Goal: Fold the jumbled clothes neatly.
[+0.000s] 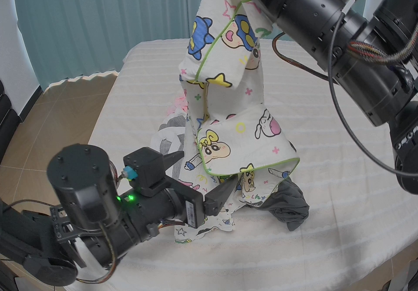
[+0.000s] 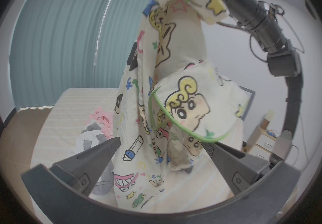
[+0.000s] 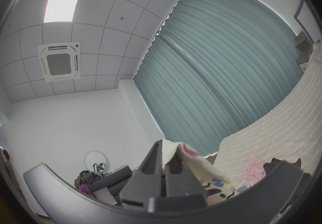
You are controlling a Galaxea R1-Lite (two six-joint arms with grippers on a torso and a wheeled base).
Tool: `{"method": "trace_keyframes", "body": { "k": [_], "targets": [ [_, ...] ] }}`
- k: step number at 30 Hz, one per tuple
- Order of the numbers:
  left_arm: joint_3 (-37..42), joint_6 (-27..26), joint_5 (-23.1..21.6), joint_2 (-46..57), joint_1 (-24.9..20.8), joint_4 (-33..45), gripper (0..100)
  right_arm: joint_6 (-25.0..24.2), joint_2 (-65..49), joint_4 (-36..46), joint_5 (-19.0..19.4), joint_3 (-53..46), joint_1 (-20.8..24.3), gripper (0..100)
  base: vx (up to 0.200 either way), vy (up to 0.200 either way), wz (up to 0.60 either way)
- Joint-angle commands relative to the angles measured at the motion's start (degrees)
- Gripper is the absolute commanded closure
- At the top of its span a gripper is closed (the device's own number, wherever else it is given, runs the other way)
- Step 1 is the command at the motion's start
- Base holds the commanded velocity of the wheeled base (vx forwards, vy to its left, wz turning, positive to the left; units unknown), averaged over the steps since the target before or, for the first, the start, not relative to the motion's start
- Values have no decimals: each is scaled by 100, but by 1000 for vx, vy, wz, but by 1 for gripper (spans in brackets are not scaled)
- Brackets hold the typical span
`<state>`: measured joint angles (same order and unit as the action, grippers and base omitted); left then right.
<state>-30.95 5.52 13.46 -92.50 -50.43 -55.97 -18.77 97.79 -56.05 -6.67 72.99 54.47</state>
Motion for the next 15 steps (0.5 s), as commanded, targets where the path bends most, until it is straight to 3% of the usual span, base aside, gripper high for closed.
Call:
{"method": "trace_keyframes", "body": {
  "k": [1,9,15],
  "targets": [
    [-174,-16,588,-778,-160,-397,0,-47,-6,-2,-63,-30,2,100,0,0,0],
    [-798,-51,1818,-1235,-134,-389,0,-47,-32,-11,-71,-21,-24,100,0,0,0],
    [-1071,-42,2038,-1543,-90,-380,0,-47,-111,-29,-71,-39,-24,100,0,0,0]
  ]
}}
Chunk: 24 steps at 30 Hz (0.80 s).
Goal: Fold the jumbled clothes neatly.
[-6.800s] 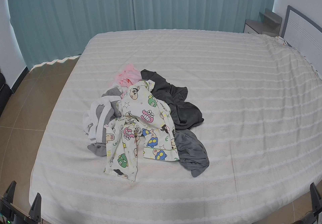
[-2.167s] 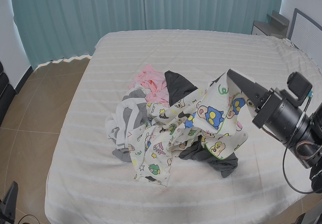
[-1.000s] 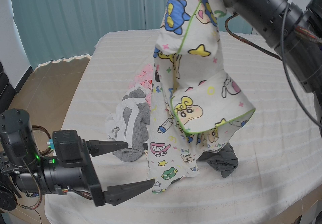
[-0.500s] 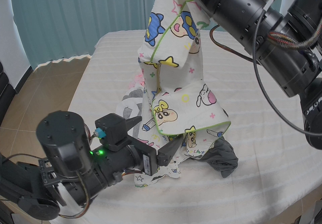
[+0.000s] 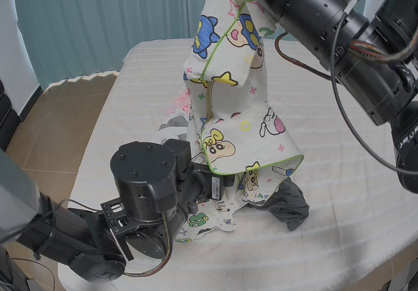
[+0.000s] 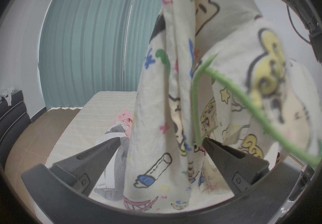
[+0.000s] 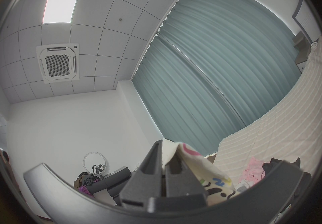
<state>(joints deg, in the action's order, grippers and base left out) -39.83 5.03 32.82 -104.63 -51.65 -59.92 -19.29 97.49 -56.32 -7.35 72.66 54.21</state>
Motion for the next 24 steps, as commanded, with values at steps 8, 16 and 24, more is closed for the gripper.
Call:
{"method": "trace_keyframes", "body": {
  "k": [8,16,24],
  "targets": [
    [-122,6,717,-514,103,314,0,-5,-125,-2,-3,-50,-16,100,0,0,0],
    [212,15,937,-514,199,868,0,4,-257,-2,-3,-146,-42,100,0,0,0],
    [485,6,937,-523,305,947,0,-67,-397,7,6,-173,-165,100,0,0,0]
  ]
}}
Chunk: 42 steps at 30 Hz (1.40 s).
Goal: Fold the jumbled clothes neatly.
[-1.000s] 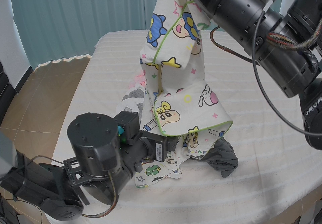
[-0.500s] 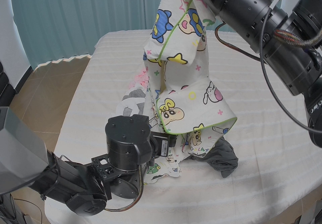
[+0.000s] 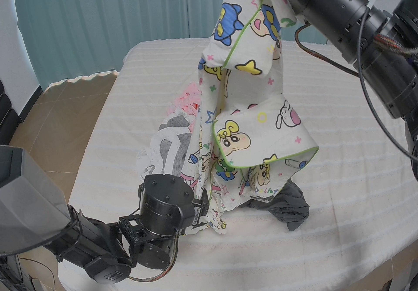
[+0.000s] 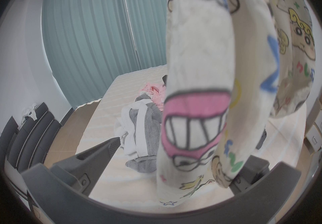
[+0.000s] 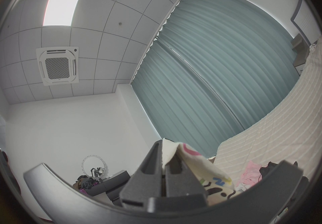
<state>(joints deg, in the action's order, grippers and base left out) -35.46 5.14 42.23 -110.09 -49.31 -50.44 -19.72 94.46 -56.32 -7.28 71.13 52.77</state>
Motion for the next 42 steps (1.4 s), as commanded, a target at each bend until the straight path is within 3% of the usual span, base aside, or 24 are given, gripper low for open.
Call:
{"method": "trace_keyframes", "body": {
  "k": [1,29,30,35,42],
  "targets": [
    [48,-5,-4,23,71,0,0,-23,-104,7,-2,-20,-21,100,0,0,0],
    [-215,408,-66,-988,-79,-247,0,-137,-200,-2,7,-187,-13,100,0,0,0],
    [-198,417,-57,-1023,-96,-247,100,-137,-209,-2,7,-187,-13,100,0,0,0],
    [-119,778,-39,-1049,-272,-247,100,-155,-227,-2,7,-205,-48,100,0,0,0],
    [505,1050,-66,-838,-536,-273,100,-155,-279,7,16,-390,-435,100,0,0,0]
  ]
}}
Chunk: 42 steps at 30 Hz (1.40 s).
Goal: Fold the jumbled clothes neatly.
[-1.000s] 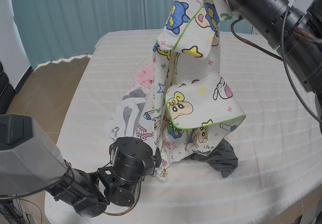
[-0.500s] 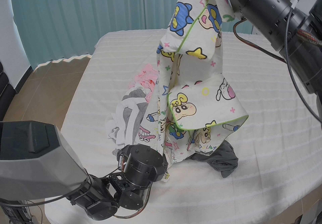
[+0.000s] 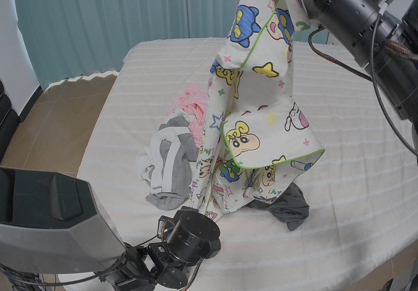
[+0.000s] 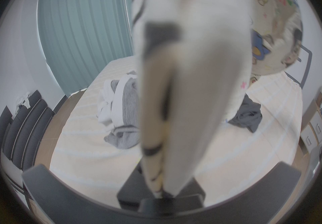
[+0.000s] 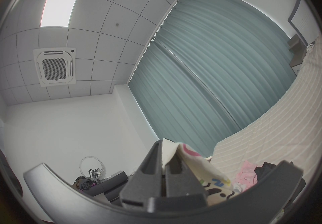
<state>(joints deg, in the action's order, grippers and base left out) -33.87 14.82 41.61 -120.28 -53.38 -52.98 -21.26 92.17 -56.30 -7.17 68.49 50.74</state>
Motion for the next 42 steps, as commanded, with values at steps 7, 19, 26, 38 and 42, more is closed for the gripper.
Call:
{"method": "trace_keyframes", "body": {
  "k": [7,19,26,38,42],
  "targets": [
    [899,346,-179,1086,-137,-19,100,-10,-182,5,31,-556,-635,100,0,0,0],
    [1330,337,-821,2949,-67,-19,100,-10,-789,5,66,-1619,-1347,100,0,0,0],
    [1022,12,-900,3890,566,25,100,-256,-1386,13,75,-2094,-1954,100,0,0,0],
    [-823,-1561,-1445,4259,1128,42,100,-326,-2388,347,374,-1689,-1936,100,0,0,0],
    [-736,-1561,-1524,4461,1120,33,100,-511,-2661,347,427,-2041,-1927,100,0,0,0]
  ]
}}
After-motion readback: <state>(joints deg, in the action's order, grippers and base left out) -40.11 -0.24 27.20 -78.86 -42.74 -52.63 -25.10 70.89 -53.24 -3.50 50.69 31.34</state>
